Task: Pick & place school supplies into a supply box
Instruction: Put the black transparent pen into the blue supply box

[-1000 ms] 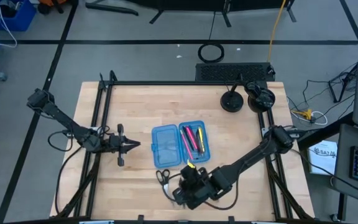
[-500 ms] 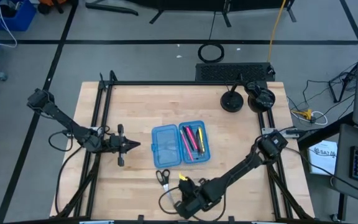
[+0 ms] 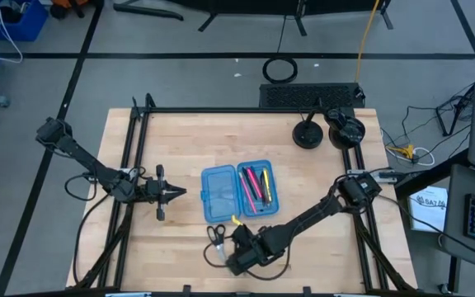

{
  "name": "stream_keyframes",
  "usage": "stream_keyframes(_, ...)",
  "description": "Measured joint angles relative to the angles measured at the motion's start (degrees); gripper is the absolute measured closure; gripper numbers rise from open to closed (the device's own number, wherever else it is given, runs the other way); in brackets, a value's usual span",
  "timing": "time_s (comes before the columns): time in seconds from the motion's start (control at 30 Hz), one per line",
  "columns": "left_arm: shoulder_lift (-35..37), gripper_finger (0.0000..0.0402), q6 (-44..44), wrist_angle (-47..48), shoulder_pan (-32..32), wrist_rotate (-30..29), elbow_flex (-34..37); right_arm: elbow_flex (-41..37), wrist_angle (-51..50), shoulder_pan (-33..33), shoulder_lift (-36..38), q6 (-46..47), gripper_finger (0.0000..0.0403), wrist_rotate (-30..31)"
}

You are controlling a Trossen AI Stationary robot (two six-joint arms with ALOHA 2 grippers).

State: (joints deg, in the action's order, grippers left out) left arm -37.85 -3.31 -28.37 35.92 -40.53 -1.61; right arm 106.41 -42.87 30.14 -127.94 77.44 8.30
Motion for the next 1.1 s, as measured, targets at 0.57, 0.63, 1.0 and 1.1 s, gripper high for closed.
stream_keyframes(0.57, -0.02, 0.037, -1.62, 3.05, 0.02, 0.52, 0.0, 0.19, 0.76, -1.57, -3.94, 3.89, 0.0234, -6.91)
stream_keyframes(0.63, 0.0, 0.0371, -1.72, 2.96, 0.02, 0.53, 0.0, 0.24, -0.25, -1.57, -4.28, 3.02, 0.0238, -7.06)
stream_keyframes(1.0, 0.0, 0.0398, -1.93, 2.76, 0.02, 0.55, 0.0, -3.04, -9.64, -2.28, -4.86, -0.42, 0.0275, -6.9)
stream_keyframes(1.1, 0.0, 0.039, -1.99, 2.71, 0.02, 0.55, 0.0, -5.73, -7.99, -2.4, -4.72, -1.33, 0.0282, -7.46)
